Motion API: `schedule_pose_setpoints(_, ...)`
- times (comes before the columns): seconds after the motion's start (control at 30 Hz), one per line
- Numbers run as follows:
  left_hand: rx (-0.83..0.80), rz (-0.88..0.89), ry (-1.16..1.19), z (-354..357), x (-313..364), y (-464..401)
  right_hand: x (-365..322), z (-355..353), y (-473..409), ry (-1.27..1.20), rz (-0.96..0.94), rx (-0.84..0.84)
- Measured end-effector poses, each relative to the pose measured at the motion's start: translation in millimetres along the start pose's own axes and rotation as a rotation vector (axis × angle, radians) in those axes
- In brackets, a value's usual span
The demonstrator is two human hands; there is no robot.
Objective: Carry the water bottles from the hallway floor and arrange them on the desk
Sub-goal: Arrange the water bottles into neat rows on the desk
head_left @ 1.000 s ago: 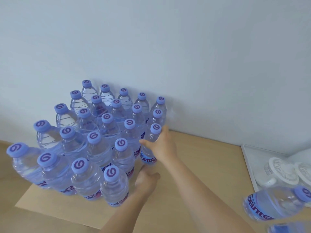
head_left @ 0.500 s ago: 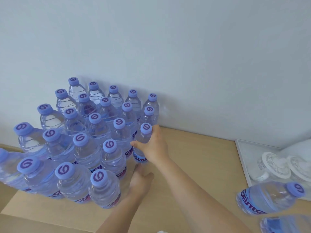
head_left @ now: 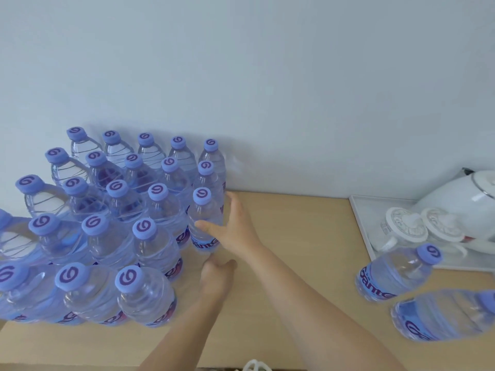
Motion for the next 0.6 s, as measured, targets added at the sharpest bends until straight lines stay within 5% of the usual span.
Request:
schedule_pose_setpoints(0.2,-0.293,0.215,-0.134,85.4,24.3,30.0,53.6,-72.9,51.0,0.124,0.087,0.265)
schedule_pose_setpoints(0.47,-0.653,0.222,-0.361,195.6,20.5,73.8,75.7,-220.9,172.9,0.424,0.060,1.219)
schedule_pose_setpoints(0.6,-0.737,0.233,-0.410,221.8,14.2,90.1,114.6,-248.8,192.1,0.340,0.293,1.231)
Point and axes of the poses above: each hand's wrist, its own y-axis away from the middle knuckle, its own z-axis out of the palm, x = y × z, the point moved 7 cm from there along -y, towards the middle knuckle, and after that the axes turned 11 degrees about y, right-handed, at the moved point
